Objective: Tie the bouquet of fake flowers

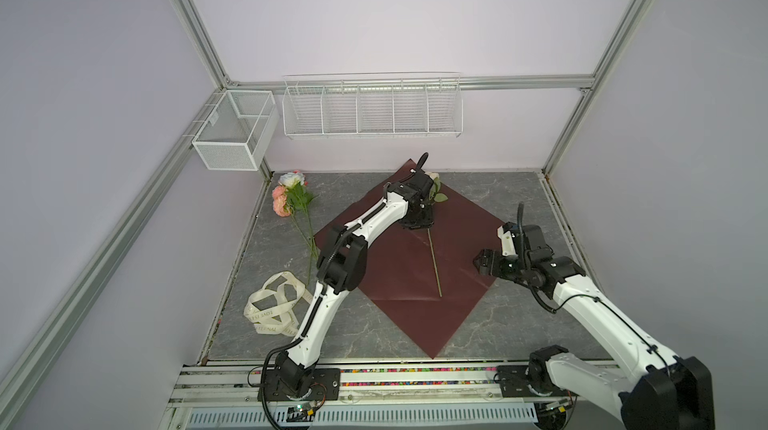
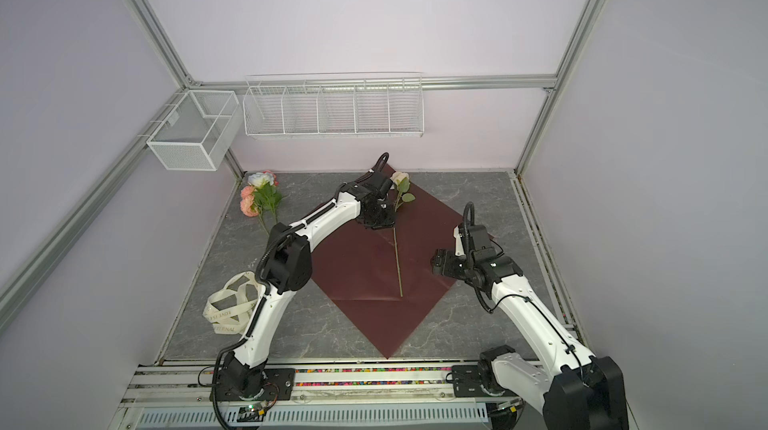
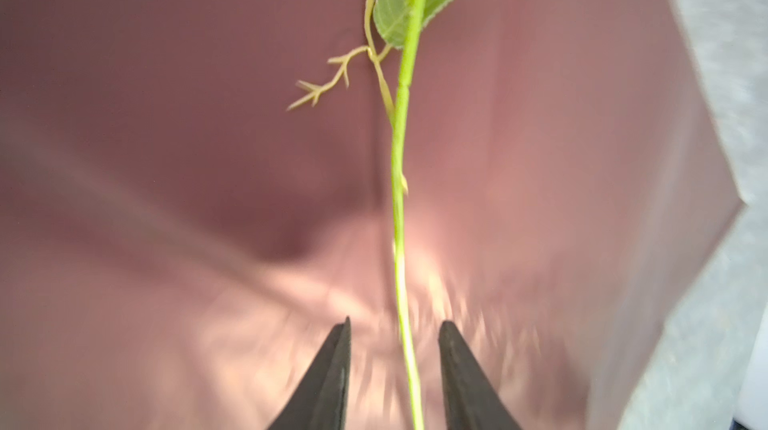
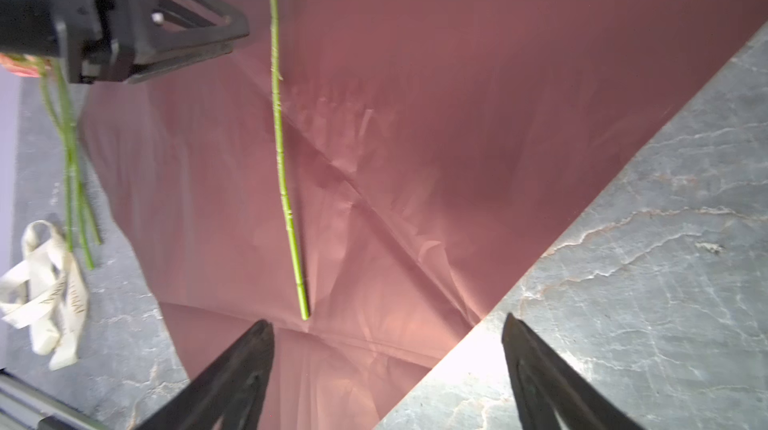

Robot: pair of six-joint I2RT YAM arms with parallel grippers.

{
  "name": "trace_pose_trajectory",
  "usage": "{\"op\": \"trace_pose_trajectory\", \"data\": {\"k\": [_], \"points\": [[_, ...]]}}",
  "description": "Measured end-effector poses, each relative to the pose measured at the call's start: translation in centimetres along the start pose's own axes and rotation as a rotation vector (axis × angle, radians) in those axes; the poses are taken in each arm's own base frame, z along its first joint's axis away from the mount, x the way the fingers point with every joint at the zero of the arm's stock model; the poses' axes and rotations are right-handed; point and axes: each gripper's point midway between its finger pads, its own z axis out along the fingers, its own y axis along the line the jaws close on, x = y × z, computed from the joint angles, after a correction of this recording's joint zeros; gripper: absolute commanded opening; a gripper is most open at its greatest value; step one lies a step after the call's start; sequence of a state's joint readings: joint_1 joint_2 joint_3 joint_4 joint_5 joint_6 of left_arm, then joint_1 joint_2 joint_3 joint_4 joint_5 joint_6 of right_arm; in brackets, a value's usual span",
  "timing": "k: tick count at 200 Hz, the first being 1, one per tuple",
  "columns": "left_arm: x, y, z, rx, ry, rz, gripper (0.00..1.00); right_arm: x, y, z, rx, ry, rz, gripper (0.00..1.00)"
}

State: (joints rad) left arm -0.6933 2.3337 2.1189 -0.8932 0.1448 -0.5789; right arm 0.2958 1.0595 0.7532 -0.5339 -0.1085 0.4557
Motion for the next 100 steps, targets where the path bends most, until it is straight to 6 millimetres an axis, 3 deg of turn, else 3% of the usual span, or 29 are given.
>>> {"op": "trace_pose_trajectory", "data": {"k": [23,40,60,73,100], "points": [[-0.5,0.3,-5.4,0.026,-0.087,0.017,0.38,-0.2,1.6,-0.5,-0.093,-0.022,-0.012,0.89],[-1.3,3.1,-8.7,0.005,-0.146,-0.008,0.36,-0.5,3.2,-0.4,-0.183,-0.031,-0.018,0.89],[-2.7,10.6,-11.0,-0.088,-0.187,-0.105,0.36,-0.6,5.3,0.0,-0.269,-0.052,-0.036,0.89],[-3.4,18.2,-11.9,-0.18,-0.194,-0.213,0.36,-0.3,7.1,0.4,-0.31,-0.046,-0.074,0.89],[-2.5,29.1,-12.5,-0.295,-0.144,-0.377,0.33,0.4,10.6,1.6,-0.34,-0.002,-0.16,0.89]]}}
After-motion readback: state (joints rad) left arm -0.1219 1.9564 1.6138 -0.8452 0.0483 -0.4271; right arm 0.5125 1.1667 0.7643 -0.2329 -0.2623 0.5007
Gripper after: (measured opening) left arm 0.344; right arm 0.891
